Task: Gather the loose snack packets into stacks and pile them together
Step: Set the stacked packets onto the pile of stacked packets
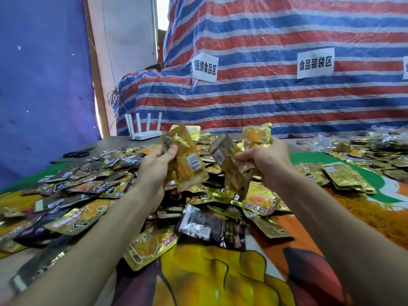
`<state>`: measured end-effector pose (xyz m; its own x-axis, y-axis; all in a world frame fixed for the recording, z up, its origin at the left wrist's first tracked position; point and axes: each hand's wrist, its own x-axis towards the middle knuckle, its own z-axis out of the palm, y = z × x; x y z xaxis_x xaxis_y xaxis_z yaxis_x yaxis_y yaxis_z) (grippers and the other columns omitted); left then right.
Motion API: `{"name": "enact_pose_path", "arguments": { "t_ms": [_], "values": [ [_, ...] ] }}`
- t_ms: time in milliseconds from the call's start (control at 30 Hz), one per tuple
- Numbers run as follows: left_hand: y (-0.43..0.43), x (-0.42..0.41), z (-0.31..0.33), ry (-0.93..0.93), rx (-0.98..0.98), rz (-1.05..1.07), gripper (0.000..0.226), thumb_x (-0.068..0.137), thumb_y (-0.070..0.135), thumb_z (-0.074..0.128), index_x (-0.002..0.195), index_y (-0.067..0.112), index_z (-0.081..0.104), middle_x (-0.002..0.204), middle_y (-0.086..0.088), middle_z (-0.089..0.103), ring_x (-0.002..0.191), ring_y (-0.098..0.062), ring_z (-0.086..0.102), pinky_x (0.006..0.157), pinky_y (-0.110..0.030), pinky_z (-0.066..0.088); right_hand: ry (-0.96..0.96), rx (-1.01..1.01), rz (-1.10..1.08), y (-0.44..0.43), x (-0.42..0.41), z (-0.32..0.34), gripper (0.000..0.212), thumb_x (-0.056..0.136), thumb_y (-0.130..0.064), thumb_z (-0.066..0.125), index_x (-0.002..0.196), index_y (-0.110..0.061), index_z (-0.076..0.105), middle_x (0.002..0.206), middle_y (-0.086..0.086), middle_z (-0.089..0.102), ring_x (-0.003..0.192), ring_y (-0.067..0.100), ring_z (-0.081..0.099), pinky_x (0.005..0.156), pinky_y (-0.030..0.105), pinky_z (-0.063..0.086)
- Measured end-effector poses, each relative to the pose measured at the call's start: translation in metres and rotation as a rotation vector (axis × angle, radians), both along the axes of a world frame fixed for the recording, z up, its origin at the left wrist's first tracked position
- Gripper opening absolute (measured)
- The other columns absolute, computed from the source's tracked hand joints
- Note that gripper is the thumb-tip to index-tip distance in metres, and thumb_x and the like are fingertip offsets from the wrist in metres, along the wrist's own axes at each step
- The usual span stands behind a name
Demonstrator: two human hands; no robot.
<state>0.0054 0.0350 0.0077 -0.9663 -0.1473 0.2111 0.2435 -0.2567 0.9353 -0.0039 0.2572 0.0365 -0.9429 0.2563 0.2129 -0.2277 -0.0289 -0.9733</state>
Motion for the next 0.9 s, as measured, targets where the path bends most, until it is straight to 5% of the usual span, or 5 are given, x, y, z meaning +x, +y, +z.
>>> {"name": "enact_pose_path", "arguments": {
  "t_ms": [167, 433, 633, 733, 900],
  "values": [
    [0.017, -0.004, 0.006, 0.088, -0.099, -0.136, 0.026, 0.102, 0.023, 0.05, 0.123, 0.012, 0.06, 0.102, -0.001, 0.073, 0.101, -0.021, 0.067, 0.087, -0.043, 0.05, 0.087, -0.083, 0.104, -0.016, -0.009, 0.0, 0.044, 0.073, 0.016, 0.076, 0.105, -0.01, 0.06, 0.106, 0.021, 0.071, 0.094, 0.038, 0.073, 0.078, 0.058, 0.061],
    [0.026, -0.019, -0.02, -0.051, 0.078, -0.112, 0.037, 0.103, 0.016, 0.053, 0.138, 0.004, 0.049, 0.123, -0.022, 0.067, 0.105, -0.035, 0.069, 0.086, -0.056, 0.057, 0.098, -0.215, 0.259, -0.044, -0.031, -0.043, 0.031, 0.082, 0.007, 0.074, 0.104, -0.01, 0.061, 0.093, 0.012, 0.076, 0.086, 0.033, 0.074, 0.082, 0.057, 0.06],
    [0.026, -0.021, -0.029, -0.091, 0.037, -0.176, 0.031, 0.102, 0.011, 0.052, 0.132, 0.001, 0.053, 0.103, -0.014, 0.072, 0.087, -0.023, 0.073, 0.068, -0.037, 0.06, 0.104, -0.206, 0.314, -0.051, -0.034, -0.064, 0.014, 0.095, -0.006, 0.063, 0.105, -0.016, 0.066, 0.096, 0.01, 0.077, 0.084, 0.028, 0.074, 0.079, 0.047, 0.061],
    [0.023, -0.02, -0.03, -0.118, -0.007, -0.284, 0.023, 0.103, 0.012, 0.049, 0.122, 0.003, 0.058, 0.102, -0.014, 0.071, 0.09, -0.023, 0.072, 0.077, -0.041, 0.059, 0.117, -0.234, 0.339, -0.049, -0.031, -0.063, 0.014, 0.096, -0.008, 0.062, 0.105, -0.017, 0.066, 0.095, 0.009, 0.077, 0.084, 0.029, 0.072, 0.077, 0.046, 0.062],
    [0.023, -0.018, -0.03, -0.052, 0.049, -0.243, 0.021, 0.105, 0.012, 0.045, 0.121, 0.006, 0.057, 0.092, -0.008, 0.072, 0.081, -0.02, 0.072, 0.067, -0.039, 0.059, 0.114, -0.316, 0.237, -0.043, -0.026, -0.06, 0.021, 0.099, -0.017, 0.057, 0.095, -0.032, 0.071, 0.107, 0.007, 0.073, 0.109, 0.033, 0.066, 0.094, 0.058, 0.053]
  ]
}}
